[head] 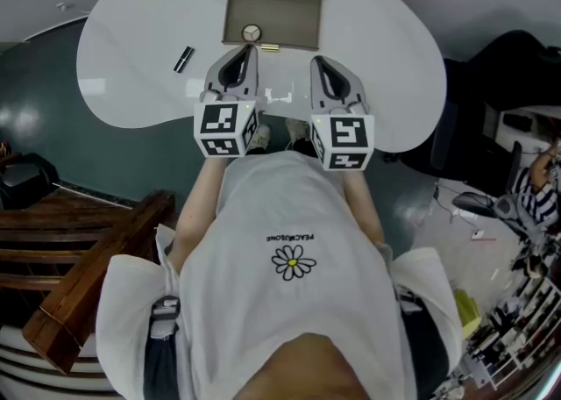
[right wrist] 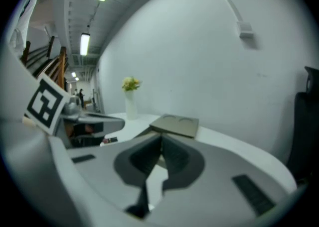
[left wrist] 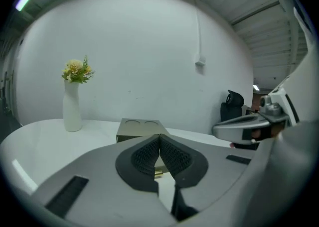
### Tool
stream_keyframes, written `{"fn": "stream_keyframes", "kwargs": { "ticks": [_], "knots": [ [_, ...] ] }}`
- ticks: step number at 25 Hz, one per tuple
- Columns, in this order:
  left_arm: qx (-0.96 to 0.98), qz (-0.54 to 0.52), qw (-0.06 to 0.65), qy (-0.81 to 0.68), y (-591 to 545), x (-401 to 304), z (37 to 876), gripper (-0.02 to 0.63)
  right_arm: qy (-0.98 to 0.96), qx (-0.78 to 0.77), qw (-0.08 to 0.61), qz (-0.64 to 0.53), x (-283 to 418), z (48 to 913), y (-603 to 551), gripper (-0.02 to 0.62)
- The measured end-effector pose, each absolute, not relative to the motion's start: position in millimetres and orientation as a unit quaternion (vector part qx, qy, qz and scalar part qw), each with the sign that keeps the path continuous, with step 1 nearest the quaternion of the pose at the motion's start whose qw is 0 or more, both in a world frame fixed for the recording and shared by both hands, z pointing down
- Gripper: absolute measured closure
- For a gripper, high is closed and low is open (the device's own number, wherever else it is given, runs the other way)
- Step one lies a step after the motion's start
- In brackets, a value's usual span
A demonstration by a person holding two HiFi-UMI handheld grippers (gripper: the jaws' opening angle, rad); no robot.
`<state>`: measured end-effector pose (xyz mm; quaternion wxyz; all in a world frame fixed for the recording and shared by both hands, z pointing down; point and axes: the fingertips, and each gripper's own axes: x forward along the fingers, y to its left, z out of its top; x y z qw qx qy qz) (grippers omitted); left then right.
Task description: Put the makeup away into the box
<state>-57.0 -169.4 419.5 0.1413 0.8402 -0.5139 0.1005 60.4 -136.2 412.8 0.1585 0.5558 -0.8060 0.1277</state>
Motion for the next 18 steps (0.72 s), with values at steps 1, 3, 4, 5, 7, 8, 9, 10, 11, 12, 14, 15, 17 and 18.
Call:
{"fn": "stream_keyframes", "kwargs": {
  "ticks": [1, 3, 4, 5, 7, 8, 9, 10, 11, 12, 14, 15, 17, 18],
  "knots": [
    [0.842, 0.100, 0.139, -0.511, -161, -57, 423, 0.585, -0.807, 0.554, 0.159, 0.127, 58, 413, -136, 0.566],
    [0.841, 0.104, 0.136, -0.513, -149, -59, 429, 0.586, -0.810, 0.551, 0.160, 0.124, 56, 414, -137, 0.566],
    [0.839, 0.104, 0.137, -0.517, -146, -61, 431, 0.584, -0.810, 0.550, 0.161, 0.124, 56, 414, -137, 0.566],
    [0.836, 0.102, 0.138, -0.522, -144, -63, 432, 0.584, -0.810, 0.550, 0.163, 0.124, 56, 415, -137, 0.566],
    [0.830, 0.096, 0.143, -0.531, -141, -67, 432, 0.584, -0.810, 0.549, 0.165, 0.126, 55, 416, -136, 0.566],
    [0.828, 0.096, 0.147, -0.533, -139, -68, 433, 0.584, -0.810, 0.548, 0.165, 0.127, 55, 416, -136, 0.566],
    [0.827, 0.100, 0.151, -0.533, -138, -70, 436, 0.584, -0.810, 0.548, 0.164, 0.126, 54, 415, -136, 0.566],
    [0.826, 0.107, 0.155, -0.531, -138, -71, 440, 0.584, -0.810, 0.549, 0.164, 0.126, 53, 414, -136, 0.566],
    [0.826, 0.114, 0.159, -0.529, -137, -72, 444, 0.584, -0.810, 0.549, 0.164, 0.125, 52, 414, -137, 0.566],
    [0.825, 0.118, 0.162, -0.528, -137, -73, 447, 0.584, -0.810, 0.549, 0.164, 0.125, 52, 414, -138, 0.566],
    [0.822, 0.118, 0.166, -0.531, -138, -77, 449, 0.584, -0.811, 0.548, 0.164, 0.126, 52, 414, -138, 0.566],
    [0.821, 0.117, 0.166, -0.534, -138, -79, 449, 0.584, -0.811, 0.547, 0.164, 0.126, 52, 414, -137, 0.566],
    [0.818, 0.115, 0.165, -0.540, -138, -84, 448, 0.584, -0.811, 0.547, 0.165, 0.126, 52, 415, -136, 0.566],
    [0.816, 0.115, 0.165, -0.542, -139, -86, 449, 0.584, -0.811, 0.547, 0.165, 0.126, 52, 415, -136, 0.566]
  ]
}}
